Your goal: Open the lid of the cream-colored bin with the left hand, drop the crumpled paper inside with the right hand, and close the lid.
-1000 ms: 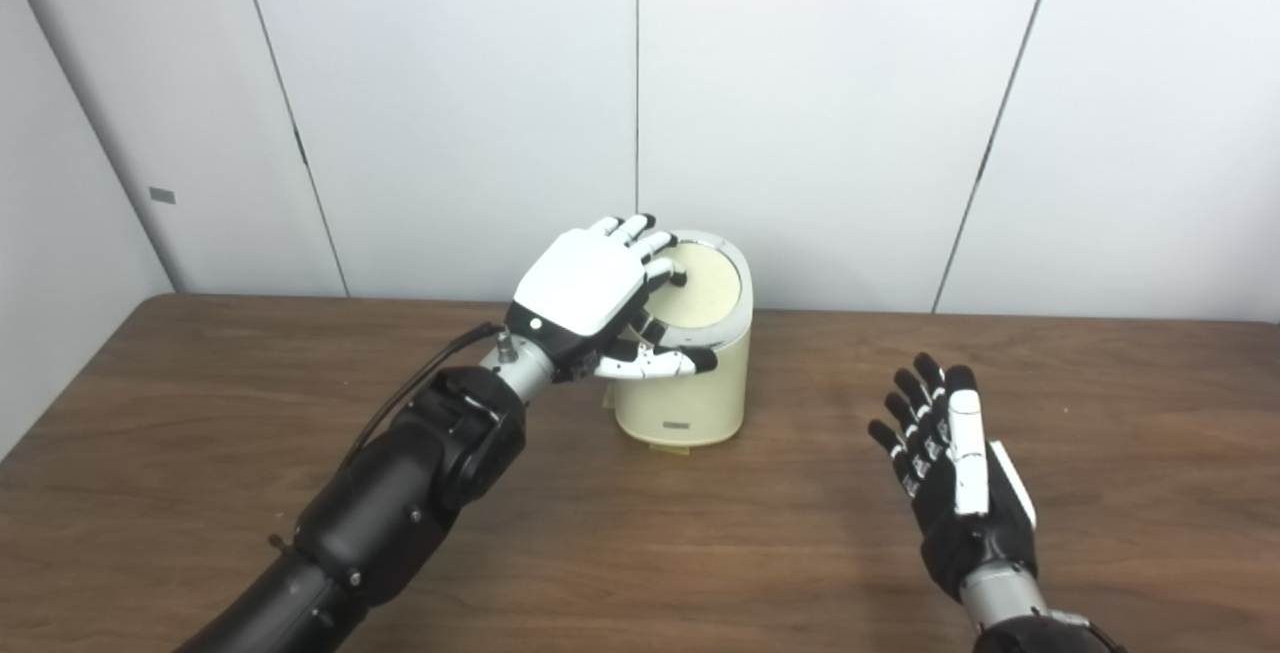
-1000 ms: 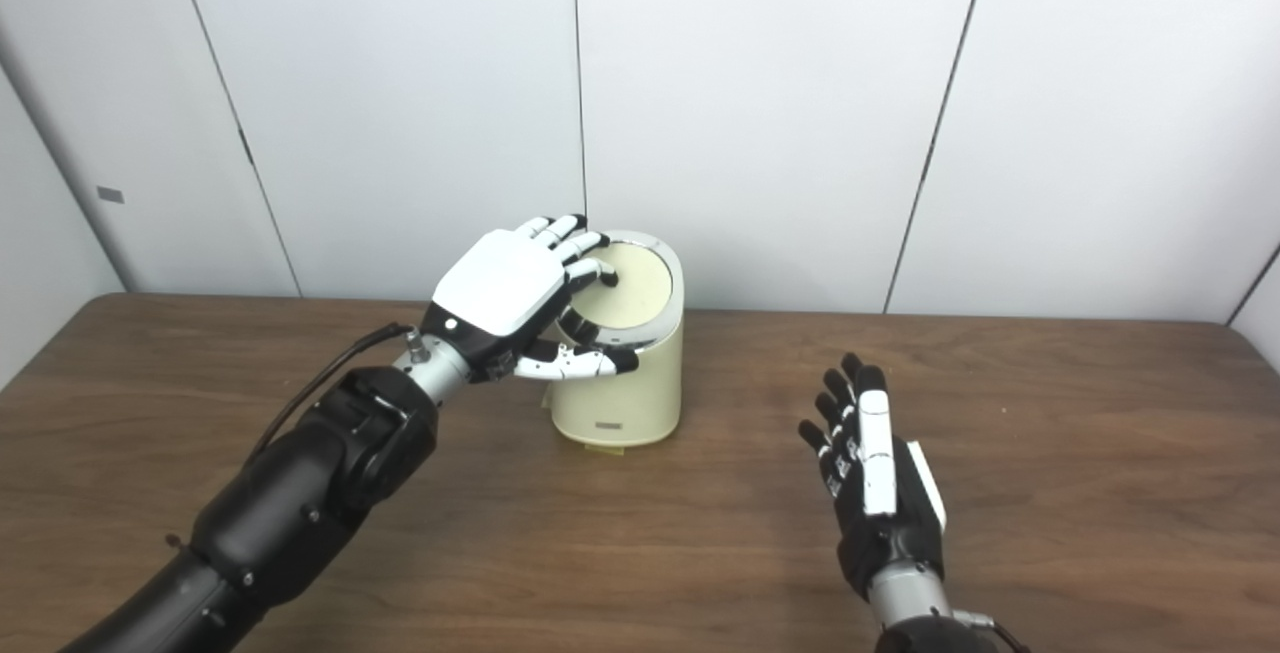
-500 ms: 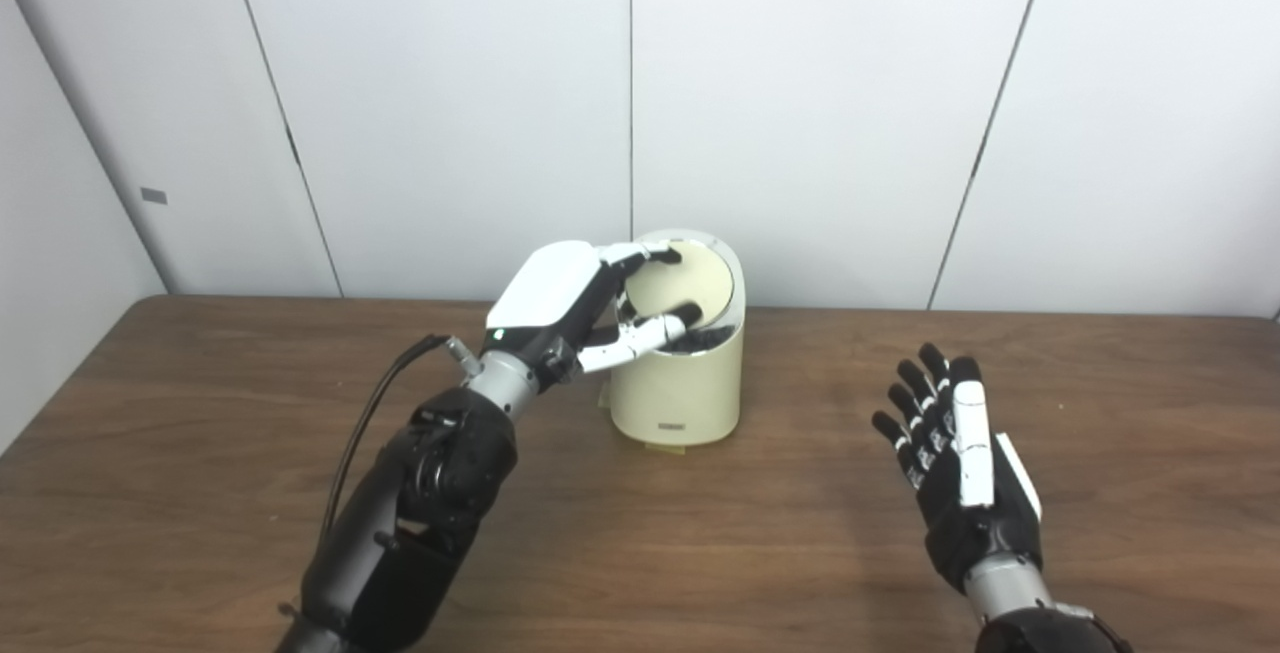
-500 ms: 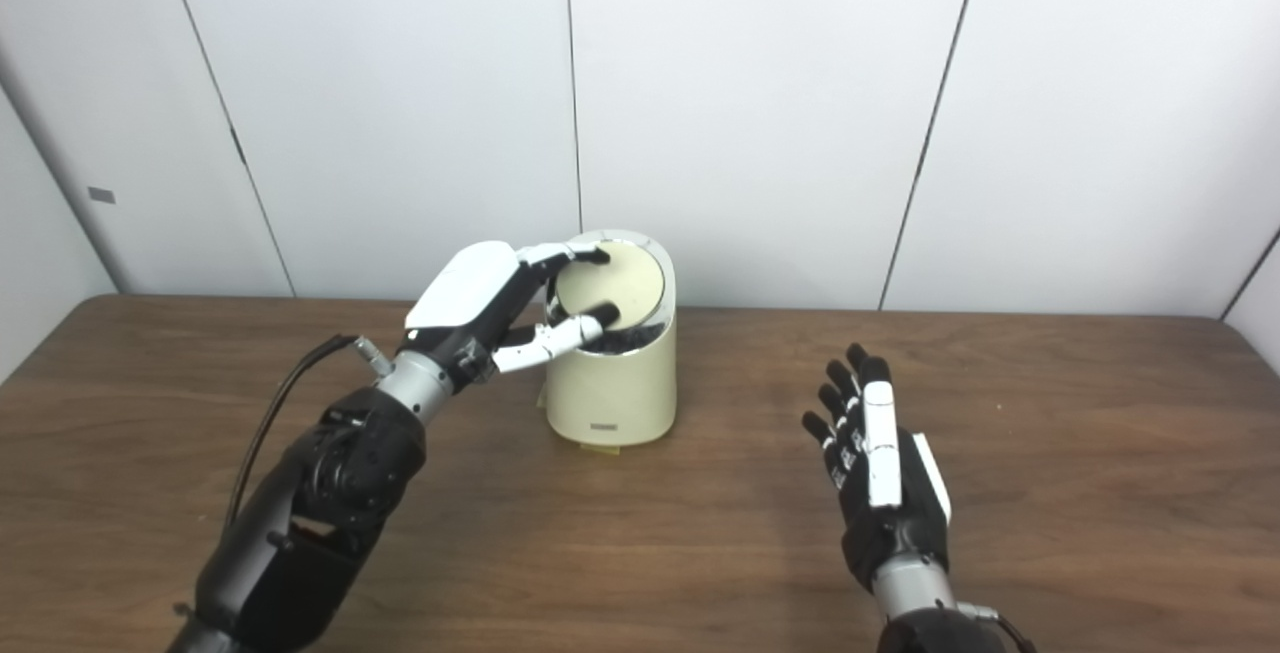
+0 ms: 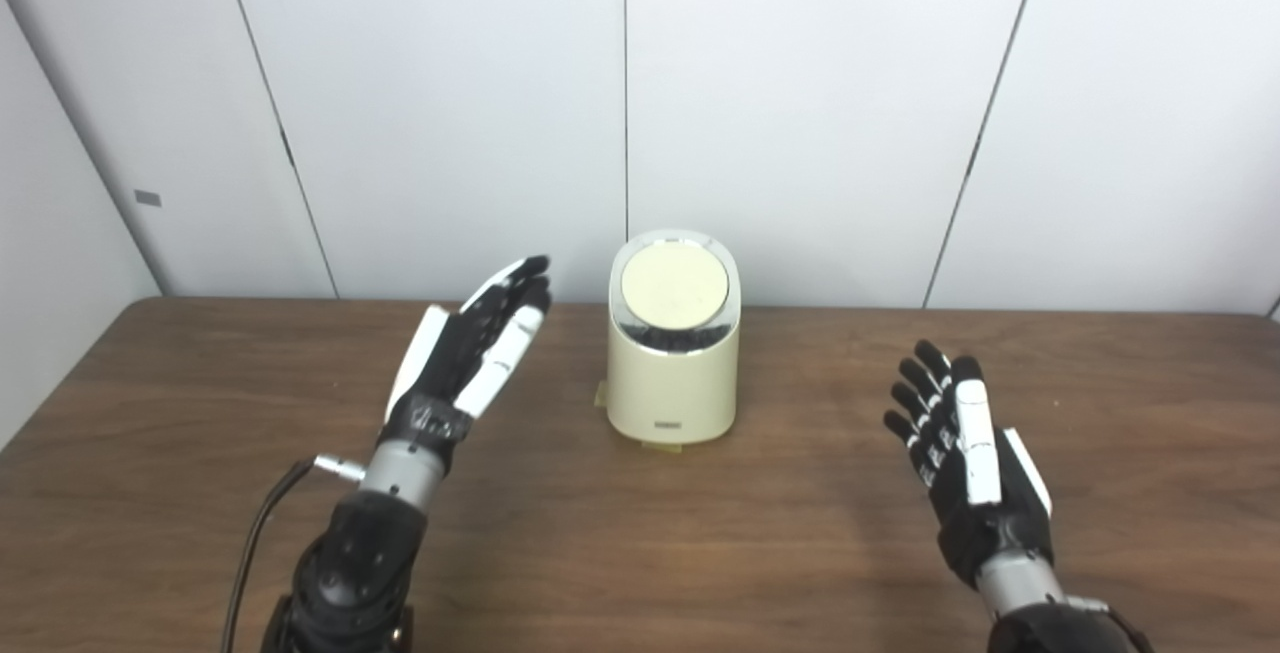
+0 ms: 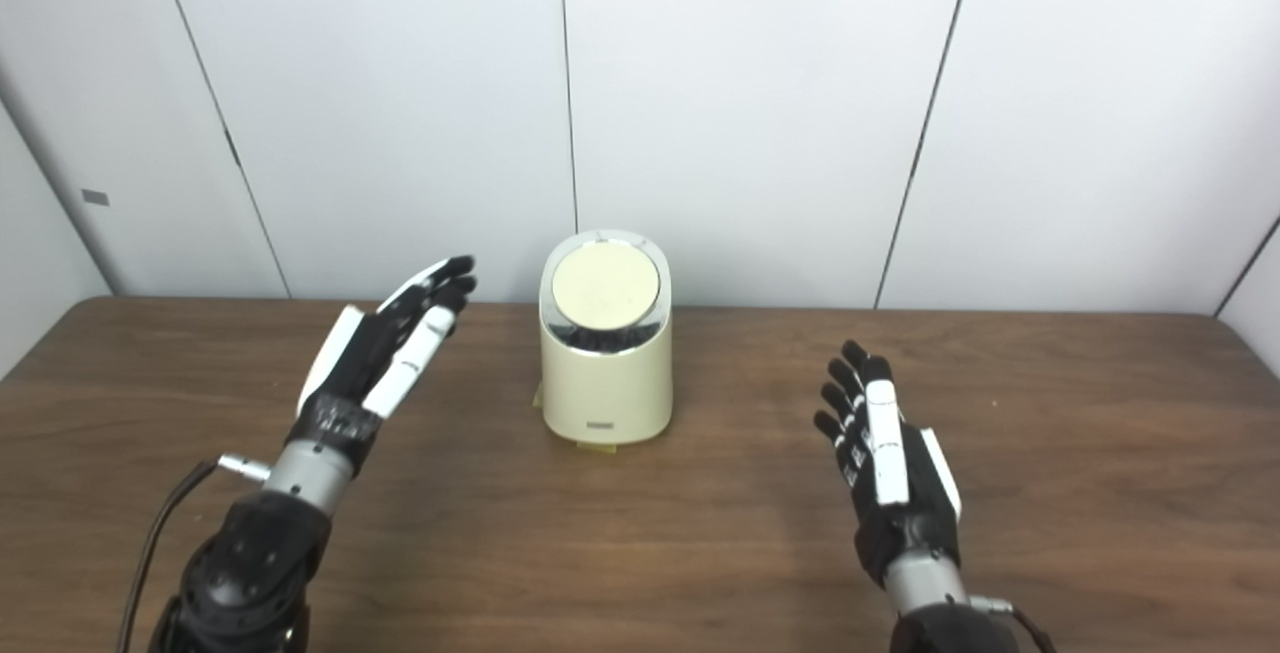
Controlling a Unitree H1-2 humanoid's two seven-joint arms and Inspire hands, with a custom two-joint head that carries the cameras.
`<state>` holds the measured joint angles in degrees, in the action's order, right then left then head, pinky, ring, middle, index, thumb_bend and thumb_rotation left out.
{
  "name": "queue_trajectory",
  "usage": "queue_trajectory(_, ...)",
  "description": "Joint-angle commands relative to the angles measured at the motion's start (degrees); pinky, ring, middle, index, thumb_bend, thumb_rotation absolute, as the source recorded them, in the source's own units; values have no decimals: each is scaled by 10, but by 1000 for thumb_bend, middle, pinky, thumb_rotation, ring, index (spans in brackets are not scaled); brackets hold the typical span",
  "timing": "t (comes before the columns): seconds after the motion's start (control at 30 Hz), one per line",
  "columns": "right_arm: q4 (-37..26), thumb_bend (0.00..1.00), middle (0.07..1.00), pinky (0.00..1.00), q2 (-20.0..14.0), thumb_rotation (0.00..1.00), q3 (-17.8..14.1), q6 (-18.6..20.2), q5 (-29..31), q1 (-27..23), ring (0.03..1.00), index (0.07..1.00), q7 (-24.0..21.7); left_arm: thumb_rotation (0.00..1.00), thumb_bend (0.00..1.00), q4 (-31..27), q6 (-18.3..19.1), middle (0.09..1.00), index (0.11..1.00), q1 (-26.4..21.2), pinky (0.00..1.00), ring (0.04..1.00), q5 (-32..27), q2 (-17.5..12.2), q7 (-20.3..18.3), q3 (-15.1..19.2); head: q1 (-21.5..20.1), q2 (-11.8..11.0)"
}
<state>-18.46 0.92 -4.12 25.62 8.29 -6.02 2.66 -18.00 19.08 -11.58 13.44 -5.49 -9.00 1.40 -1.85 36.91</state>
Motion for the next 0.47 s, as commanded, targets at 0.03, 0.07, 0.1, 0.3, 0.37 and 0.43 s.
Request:
queue_trajectory(0.03, -14, 610, 959, 916, -12, 950, 6, -26, -7, -6, 955, 943, -12, 969, 516, -33, -12, 889, 936, 23, 884, 896, -14, 2, 13, 2, -3, 2)
queue_trajectory(0.07, -15, 615, 959, 916, -13, 947, 7, -26, -8, -4, 954, 943, -12, 988, 507, -36, -13, 896, 942, 34, 899, 904, -16, 1, 13, 2, -3, 2)
queue_trajectory(0.1, -18, 617, 959, 916, -13, 945, 8, -24, -12, -1, 953, 943, -12, 994, 504, -39, -17, 899, 944, 49, 904, 907, -20, 1, 14, 3, -4, 4)
queue_trajectory(0.3, -23, 614, 963, 918, -27, 953, 29, -52, -40, 13, 951, 947, -21, 981, 500, -36, -48, 918, 964, 112, 926, 924, -73, 16, 30, 23, -6, 7)
queue_trajectory(0.37, -23, 617, 947, 901, -34, 960, 38, -65, -56, 16, 935, 939, -23, 971, 487, -33, -52, 947, 975, 126, 970, 952, -93, 22, 34, 30, -10, 10)
queue_trajectory(0.43, -26, 613, 949, 912, -38, 961, 46, -69, -66, 22, 943, 938, -24, 988, 476, -25, -63, 960, 976, 140, 988, 973, -117, 30, 36, 40, -10, 10)
